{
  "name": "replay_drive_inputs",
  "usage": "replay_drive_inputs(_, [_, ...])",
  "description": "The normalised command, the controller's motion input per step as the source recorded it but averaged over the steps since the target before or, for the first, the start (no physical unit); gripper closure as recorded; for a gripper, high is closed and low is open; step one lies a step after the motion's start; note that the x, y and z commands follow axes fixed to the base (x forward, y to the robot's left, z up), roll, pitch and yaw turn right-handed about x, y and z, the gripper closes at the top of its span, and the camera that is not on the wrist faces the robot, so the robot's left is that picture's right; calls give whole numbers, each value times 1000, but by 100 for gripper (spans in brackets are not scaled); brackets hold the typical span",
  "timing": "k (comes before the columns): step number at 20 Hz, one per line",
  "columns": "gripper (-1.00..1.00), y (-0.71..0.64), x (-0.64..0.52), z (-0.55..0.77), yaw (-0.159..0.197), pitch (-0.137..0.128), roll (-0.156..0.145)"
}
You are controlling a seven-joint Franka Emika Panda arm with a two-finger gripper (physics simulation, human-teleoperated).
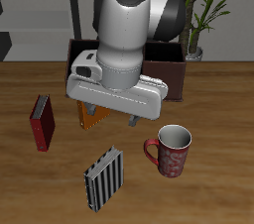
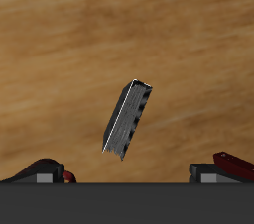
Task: Place the striped book into the back desk caddy's right compartment
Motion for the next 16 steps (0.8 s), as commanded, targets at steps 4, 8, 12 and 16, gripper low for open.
replay_drive_inputs(4, [-100,-33,113,-199,-55,-49,8])
replay_drive_inputs(8, [-100,-110,111,-114,-38,-50,30])
replay_drive_inputs(12, [-100,-138,203,-126,-31,-2,-37])
replay_drive_inputs(16, [-100,-68,121,-131,-29,6,-13])
